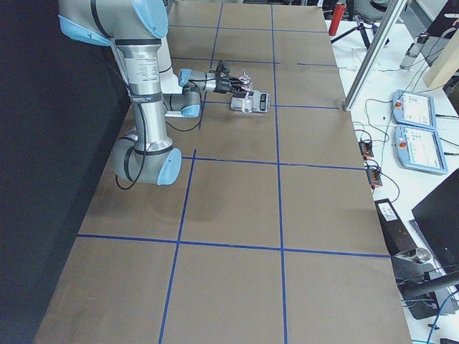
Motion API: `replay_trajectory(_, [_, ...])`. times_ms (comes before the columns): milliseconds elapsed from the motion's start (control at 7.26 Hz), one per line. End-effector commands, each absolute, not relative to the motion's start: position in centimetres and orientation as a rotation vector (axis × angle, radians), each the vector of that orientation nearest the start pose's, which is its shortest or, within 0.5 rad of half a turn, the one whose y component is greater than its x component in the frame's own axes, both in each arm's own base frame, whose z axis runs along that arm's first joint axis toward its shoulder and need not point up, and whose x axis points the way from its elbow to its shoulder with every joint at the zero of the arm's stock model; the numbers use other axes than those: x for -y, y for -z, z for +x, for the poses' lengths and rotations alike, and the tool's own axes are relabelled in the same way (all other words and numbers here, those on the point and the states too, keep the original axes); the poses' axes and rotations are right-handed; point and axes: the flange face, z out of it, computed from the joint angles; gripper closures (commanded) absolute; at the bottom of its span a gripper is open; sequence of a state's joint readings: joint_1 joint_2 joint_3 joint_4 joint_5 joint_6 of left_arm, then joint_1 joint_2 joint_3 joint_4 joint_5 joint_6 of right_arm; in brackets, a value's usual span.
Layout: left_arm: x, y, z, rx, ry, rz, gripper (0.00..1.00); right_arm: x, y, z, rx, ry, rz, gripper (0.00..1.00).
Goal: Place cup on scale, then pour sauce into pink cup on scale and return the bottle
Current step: 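Turn the bottle upright with the right gripper and move it away, then hold the upright bottle with the right gripper near its spot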
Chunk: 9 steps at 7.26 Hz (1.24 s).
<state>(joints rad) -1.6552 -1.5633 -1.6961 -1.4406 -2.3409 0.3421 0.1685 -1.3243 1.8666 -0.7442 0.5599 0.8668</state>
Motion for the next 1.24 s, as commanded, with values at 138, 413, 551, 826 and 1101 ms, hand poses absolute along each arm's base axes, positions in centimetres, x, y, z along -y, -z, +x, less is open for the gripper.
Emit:
replay_trajectory(138, [47.8, -61.5, -10.5, -0.757, -0.240, 0.151, 0.00, 31.1, -38.2, -39.8, 0.768, -0.337, 1.096, 1.00])
replay_trajectory(413, [47.8, -61.5, -10.5, -0.757, -0.239, 0.151, 0.00, 31.3, -42.1, -36.4, 0.717, -0.334, 1.049, 1.00])
replay_trajectory(551, [47.8, -61.5, -10.5, -0.757, -0.240, 0.152, 0.00, 31.3, -43.5, -36.9, 0.760, -0.429, 1.001, 1.00])
replay_trajectory(826, [47.8, -61.4, -10.5, -0.757, -0.241, 0.153, 0.00, 31.3, -44.2, -37.2, 0.761, -0.444, 0.991, 1.00])
replay_trajectory(1101, [47.8, -61.5, -10.5, -0.757, -0.240, 0.152, 0.00, 31.5, -45.1, -37.8, 0.745, -0.440, 0.995, 1.00])
